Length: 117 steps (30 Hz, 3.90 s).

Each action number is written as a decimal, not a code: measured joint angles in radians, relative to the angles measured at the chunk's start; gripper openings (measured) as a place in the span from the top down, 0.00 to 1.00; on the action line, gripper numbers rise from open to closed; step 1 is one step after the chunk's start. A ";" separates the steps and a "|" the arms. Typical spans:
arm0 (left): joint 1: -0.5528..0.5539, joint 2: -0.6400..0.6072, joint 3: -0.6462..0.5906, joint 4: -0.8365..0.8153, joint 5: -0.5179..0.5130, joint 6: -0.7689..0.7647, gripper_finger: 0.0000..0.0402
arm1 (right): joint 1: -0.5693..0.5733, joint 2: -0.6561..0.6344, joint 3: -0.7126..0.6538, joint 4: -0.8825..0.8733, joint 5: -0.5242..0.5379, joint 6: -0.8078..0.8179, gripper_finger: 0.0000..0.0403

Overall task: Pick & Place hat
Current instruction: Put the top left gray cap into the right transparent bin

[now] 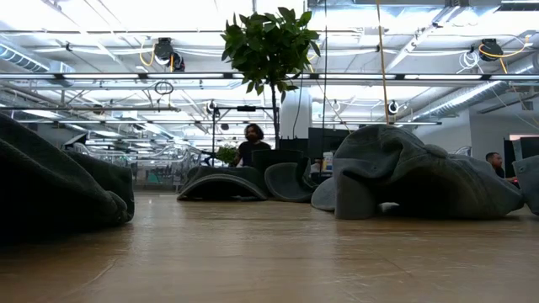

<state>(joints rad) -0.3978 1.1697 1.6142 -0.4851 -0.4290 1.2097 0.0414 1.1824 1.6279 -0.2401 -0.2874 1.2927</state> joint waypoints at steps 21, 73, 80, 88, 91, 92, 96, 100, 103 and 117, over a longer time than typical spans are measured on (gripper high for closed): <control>0.004 0.027 0.000 -0.023 -0.025 0.037 0.98 | 0.009 0.057 -0.001 0.037 0.034 0.008 0.94; 0.005 -0.033 0.000 0.168 0.012 -1.673 0.68 | 0.003 -0.005 0.263 -0.678 0.343 -0.973 0.94; 0.012 -0.035 0.000 0.168 -0.009 -1.630 0.68 | -0.092 -0.005 0.350 -0.830 0.337 -1.132 0.94; 0.031 -0.035 0.000 0.168 -0.014 -1.582 0.68 | -0.279 0.005 0.370 -0.968 0.337 -1.388 0.94; 0.042 -0.038 0.000 0.167 -0.015 -1.583 0.68 | -0.356 0.022 0.370 -1.049 0.336 -1.483 0.94; 0.045 -0.039 0.000 0.167 -0.015 -1.582 0.68 | -0.382 0.028 0.370 -1.069 0.335 -1.514 0.94; 0.061 -0.039 0.000 0.167 -0.015 -1.580 0.68 | -0.494 0.054 0.370 -1.121 0.285 -1.633 0.94; 0.073 -0.039 0.000 0.160 -0.015 -1.580 0.68 | -0.596 0.069 0.370 -1.155 0.257 -1.748 0.94; 0.082 -0.039 0.000 0.135 -0.015 -1.578 0.68 | -0.664 0.086 0.370 -1.177 0.259 -1.835 0.94; 0.110 -0.039 0.000 0.115 -0.014 -1.581 0.68 | -0.981 0.211 0.370 -1.182 0.266 -2.137 0.94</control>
<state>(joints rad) -0.2882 1.1305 1.6142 -0.3706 -0.4427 -0.3714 -0.9396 1.3938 1.9979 -1.4219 -0.0213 -0.8448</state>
